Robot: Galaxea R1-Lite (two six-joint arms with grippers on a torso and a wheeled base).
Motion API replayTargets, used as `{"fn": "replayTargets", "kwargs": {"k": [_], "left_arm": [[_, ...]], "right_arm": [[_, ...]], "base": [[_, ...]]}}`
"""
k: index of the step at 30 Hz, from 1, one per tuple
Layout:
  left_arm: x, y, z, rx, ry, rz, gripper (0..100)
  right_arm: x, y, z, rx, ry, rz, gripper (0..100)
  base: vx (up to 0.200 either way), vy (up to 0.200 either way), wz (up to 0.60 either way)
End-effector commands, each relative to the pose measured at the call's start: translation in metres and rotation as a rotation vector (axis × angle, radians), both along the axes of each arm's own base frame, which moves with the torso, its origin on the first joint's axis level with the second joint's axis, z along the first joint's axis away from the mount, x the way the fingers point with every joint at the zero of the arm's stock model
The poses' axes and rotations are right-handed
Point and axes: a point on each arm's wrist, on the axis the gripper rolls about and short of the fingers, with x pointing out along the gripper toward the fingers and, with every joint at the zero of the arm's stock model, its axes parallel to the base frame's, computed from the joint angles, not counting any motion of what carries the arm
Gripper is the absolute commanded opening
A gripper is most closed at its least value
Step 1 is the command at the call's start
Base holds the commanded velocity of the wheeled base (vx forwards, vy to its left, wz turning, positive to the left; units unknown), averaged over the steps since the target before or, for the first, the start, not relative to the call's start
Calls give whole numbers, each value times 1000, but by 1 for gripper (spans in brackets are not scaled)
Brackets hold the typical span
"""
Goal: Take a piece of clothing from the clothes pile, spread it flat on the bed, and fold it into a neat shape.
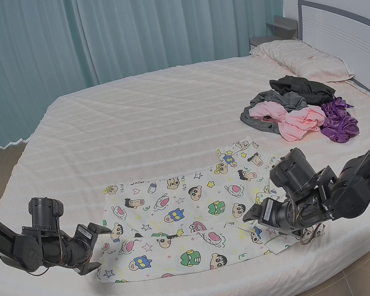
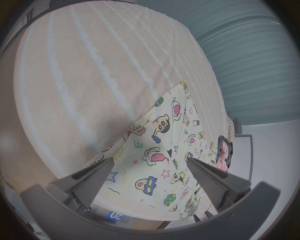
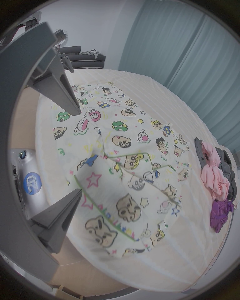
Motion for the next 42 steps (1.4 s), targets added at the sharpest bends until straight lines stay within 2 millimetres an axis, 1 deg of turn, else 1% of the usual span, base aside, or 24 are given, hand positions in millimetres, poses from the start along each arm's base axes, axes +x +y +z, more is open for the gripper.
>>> {"fn": "replayTargets", "kwargs": {"k": [1,11,20,27,31,33,37,39,42], "left_arm": [[0,0,1,0,-3,-1,100],[0,0,0,0,-1,-1,100],[0,0,0,0,-1,-1,100],[0,0,0,0,-1,-1,100],[0,0,0,0,-1,-1,100],[0,0,0,0,-1,-1,100],[0,0,0,0,-1,-1,100],[0,0,0,0,-1,-1,100],[0,0,0,0,-1,-1,100]], "right_arm": [[15,17,-21,-23,29,9,100],[21,29,-26,-26,19,27,100],[26,32,-30,-29,15,24,100],[32,35,-32,2,-28,23,100],[28,36,-29,10,-37,34,100],[24,39,-25,15,-43,46,100],[18,46,-25,16,-42,69,100],[17,47,-26,15,-40,74,100],[21,49,-41,0,-26,70,100]], "base": [[0,0,0],[0,0,0],[0,0,0],[0,0,0],[0,0,0],[0,0,0],[0,0,0],[0,0,0],[0,0,0]]}}
